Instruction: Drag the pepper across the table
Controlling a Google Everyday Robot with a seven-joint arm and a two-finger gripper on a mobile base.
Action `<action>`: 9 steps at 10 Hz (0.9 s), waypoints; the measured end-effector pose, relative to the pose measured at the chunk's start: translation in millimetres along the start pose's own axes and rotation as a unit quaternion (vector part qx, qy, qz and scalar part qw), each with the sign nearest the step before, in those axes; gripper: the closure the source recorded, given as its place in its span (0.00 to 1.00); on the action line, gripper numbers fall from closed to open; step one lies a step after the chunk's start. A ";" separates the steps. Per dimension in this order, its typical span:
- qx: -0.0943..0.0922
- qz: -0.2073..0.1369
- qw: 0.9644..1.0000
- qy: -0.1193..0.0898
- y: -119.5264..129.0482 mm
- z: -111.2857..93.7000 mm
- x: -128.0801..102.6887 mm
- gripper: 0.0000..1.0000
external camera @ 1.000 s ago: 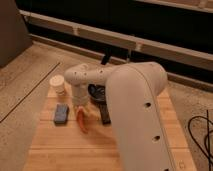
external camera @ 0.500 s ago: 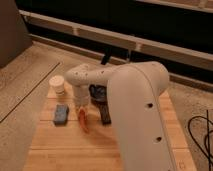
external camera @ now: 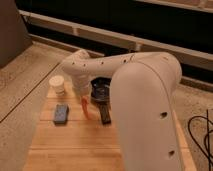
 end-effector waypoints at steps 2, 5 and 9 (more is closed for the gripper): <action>0.020 -0.010 0.999 -0.034 -0.6 -49.5 -18.3 1.00; 0.033 -0.076 0.994 -0.072 54.7 -126.4 -55.1 1.00; -0.023 -0.269 0.961 -0.053 243.0 -151.5 -50.7 1.00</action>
